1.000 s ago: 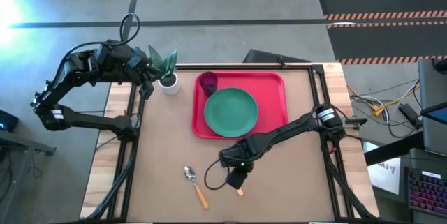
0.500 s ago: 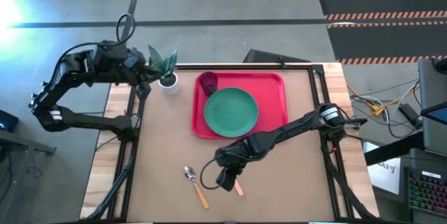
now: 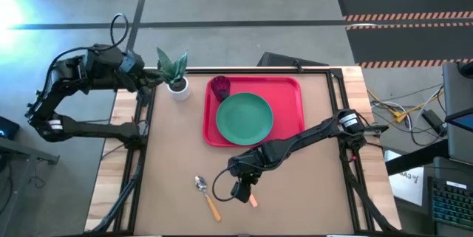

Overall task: Pick and place plate/cup/fork/spoon on tray
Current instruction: Put the light orange fork on the red tray to the right of the green plate

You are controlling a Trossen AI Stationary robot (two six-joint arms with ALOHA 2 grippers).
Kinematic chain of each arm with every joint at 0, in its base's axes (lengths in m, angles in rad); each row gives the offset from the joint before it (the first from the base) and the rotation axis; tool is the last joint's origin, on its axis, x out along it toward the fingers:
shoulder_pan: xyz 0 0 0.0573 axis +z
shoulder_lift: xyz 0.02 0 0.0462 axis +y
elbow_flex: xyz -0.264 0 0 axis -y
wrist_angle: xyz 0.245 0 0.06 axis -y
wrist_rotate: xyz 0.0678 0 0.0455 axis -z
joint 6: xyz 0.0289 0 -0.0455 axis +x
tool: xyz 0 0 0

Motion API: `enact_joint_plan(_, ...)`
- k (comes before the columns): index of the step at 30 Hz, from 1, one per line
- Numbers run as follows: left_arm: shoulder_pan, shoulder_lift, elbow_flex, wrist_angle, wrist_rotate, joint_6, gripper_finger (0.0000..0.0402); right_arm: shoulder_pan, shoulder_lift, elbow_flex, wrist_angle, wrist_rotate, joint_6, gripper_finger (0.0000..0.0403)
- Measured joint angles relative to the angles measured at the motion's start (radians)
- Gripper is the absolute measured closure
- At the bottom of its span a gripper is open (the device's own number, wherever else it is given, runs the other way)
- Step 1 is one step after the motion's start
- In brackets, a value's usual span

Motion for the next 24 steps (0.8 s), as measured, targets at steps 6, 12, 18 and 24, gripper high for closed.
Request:
enact_joint_plan(6, 0.000, -0.018, 0.000, 0.000, 0.000, 0.000, 0.0322, 0.012, 0.000, 0.000, 0.000, 0.000, 0.038, 0.0164)
enact_joint_plan(12, 0.000, -0.032, 0.000, 0.000, 0.000, 0.000, 0.0322, 0.032, 0.004, 0.000, 0.000, 0.023, 0.096, 0.0171)
enact_joint_plan(18, 0.000, -0.039, 0.000, -0.002, 0.000, 0.000, 0.0322, 0.044, 0.004, 0.000, -0.030, 0.090, 0.117, 0.0172)
enact_joint_plan(24, 0.000, -0.039, 0.000, -0.004, 0.000, 0.000, 0.0322, 0.050, 0.004, 0.000, -0.123, 0.103, 0.131, 0.0172)
